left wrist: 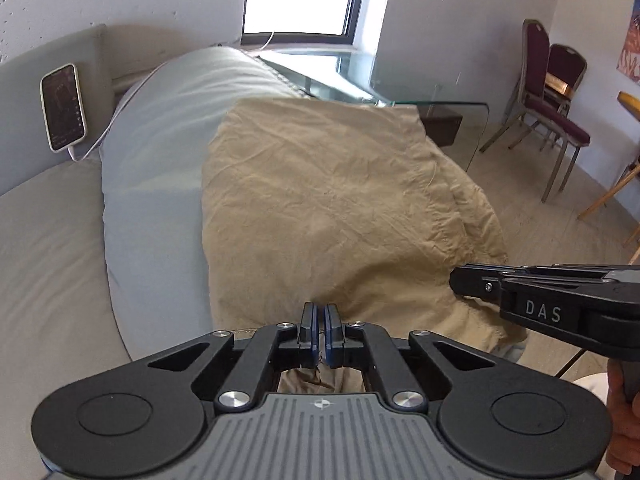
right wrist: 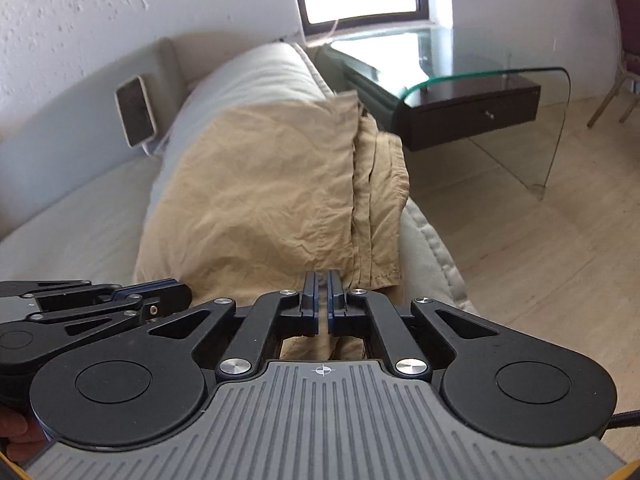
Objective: Fold clothes
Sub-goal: 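Open both grippers to release the folded pants and withdraw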
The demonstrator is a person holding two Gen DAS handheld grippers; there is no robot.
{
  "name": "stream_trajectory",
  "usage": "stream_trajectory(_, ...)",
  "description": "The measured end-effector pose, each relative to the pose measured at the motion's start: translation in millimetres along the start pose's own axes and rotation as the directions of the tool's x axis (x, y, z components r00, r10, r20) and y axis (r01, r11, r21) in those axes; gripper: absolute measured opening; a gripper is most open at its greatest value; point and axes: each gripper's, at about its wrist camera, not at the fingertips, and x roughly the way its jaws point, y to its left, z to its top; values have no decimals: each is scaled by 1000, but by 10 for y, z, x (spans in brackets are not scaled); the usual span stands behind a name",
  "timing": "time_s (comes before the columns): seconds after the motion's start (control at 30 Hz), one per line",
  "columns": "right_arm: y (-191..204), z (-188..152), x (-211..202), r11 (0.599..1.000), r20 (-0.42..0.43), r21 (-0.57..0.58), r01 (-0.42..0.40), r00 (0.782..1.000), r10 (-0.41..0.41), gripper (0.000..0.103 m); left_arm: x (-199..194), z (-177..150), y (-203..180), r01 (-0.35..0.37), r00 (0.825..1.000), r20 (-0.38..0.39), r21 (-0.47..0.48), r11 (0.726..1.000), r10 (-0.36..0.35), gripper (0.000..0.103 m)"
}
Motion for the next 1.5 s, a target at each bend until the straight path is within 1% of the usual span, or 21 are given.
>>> stream_trajectory(0.07, -18, 17, 31, 1000, -25, 12, -1, 1000, 1, 3, -94, 50, -25, -13, 1000, -5, -2, 1000, 13, 4)
stream_trajectory(0.1, -17, 41, -21, 1000, -26, 21, -9, 1000, 9, 9, -142, 76, -37, -19, 1000, -7, -3, 1000, 19, 7)
stream_trajectory(0.13, -12, 74, -106, 999, -21, 30, -20, 1000, 21, 10, -230, 89, -42, -25, 1000, -3, -8, 1000, 25, 15)
stream_trajectory(0.17, -7, 107, -203, 999, -18, 44, -31, 999, 32, 12, -338, 97, -44, -31, 999, 5, -14, 999, 31, 20)
stream_trajectory(0.2, -3, 138, -305, 997, -14, 59, -42, 999, 43, 17, -446, 104, -46, -37, 999, 12, -20, 999, 37, 23)
stream_trajectory(0.23, 1, 170, -407, 996, -10, 74, -53, 998, 54, 25, -569, 105, -47, -47, 999, 26, -28, 999, 48, 35)
stream_trajectory(0.27, 17, 192, -511, 994, -12, 88, -57, 998, 58, 43, -698, 103, -47, -59, 997, 42, -38, 998, 60, 45)
stream_trajectory(0.3, 39, 210, -616, 993, -16, 101, -58, 998, 60, 52, -824, 98, -52, -68, 996, 58, -43, 997, 70, 46)
stream_trajectory(0.33, 67, 215, -715, 992, -24, 110, -54, 998, 57, 53, -930, 96, -52, -74, 994, 72, -47, 996, 78, 49)
stream_trajectory(0.37, 99, 207, -802, 992, -35, 118, -52, 998, 57, 53, -1021, 90, -49, -84, 993, 79, -53, 995, 88, 59)
stream_trajectory(0.4, 132, 195, -886, 991, -47, 125, -53, 997, 59, 55, -1109, 82, -46, -96, 991, 84, -62, 993, 101, 66)
stream_trajectory(0.43, 164, 183, -969, 990, -59, 133, -54, 996, 62, 58, -1197, 74, -42, -108, 990, 88, -70, 992, 114, 76)
stream_trajectory(0.5, 232, 149, -1132, 989, -75, 141, -50, 995, 61, 72, -1373, 58, -36, -131, 986, 97, -87, 988, 139, 86)
stream_trajectory(0.57, 305, 98, -1288, 990, -74, 138, -34, 996, 45, 76, -1472, 49, -26, -152, 983, 90, -97, 984, 161, 98)
stream_trajectory(0.6, 341, 72, -1366, 990, -73, 137, -26, 997, 36, 78, -1509, 40, -15, -155, 983, 86, -104, 982, 165, 101)
stream_trajectory(0.63, 375, 52, -1430, 991, -72, 130, -12, 997, 22, 80, -1544, 27, -2, -155, 983, 84, -111, 982, 165, 102)
stream_trajectory(0.8, 448, -23, -1627, 992, -96, 116, 57, 994, -46, 81, -1590, -60, 36, -134, 987, 71, -151, 979, 146, 102)
stream_trajectory(0.9, 458, -72, -1657, 990, -116, 105, 96, 990, -84, 81, -1562, -113, 13, -129, 990, 45, -155, 979, 137, 102)
stream_trajectory(1.07, 466, -144, -1676, 987, -152, 88, 134, 981, -119, 81, -1560, -147, -39, -107, 993, 41, -163, 981, 115, 102)
stream_trajectory(1.2, 479, -157, -1695, 987, -159, 77, 140, 979, -126, 82, -1552, -143, -47, -110, 992, 36, -174, 979, 118, 102)
stream_trajectory(1.5, 518, -184, -1616, 986, -163, 46, 160, 975, -151, 82, -1502, -163, -58, -156, 986, 24, -156, 975, 162, 102)
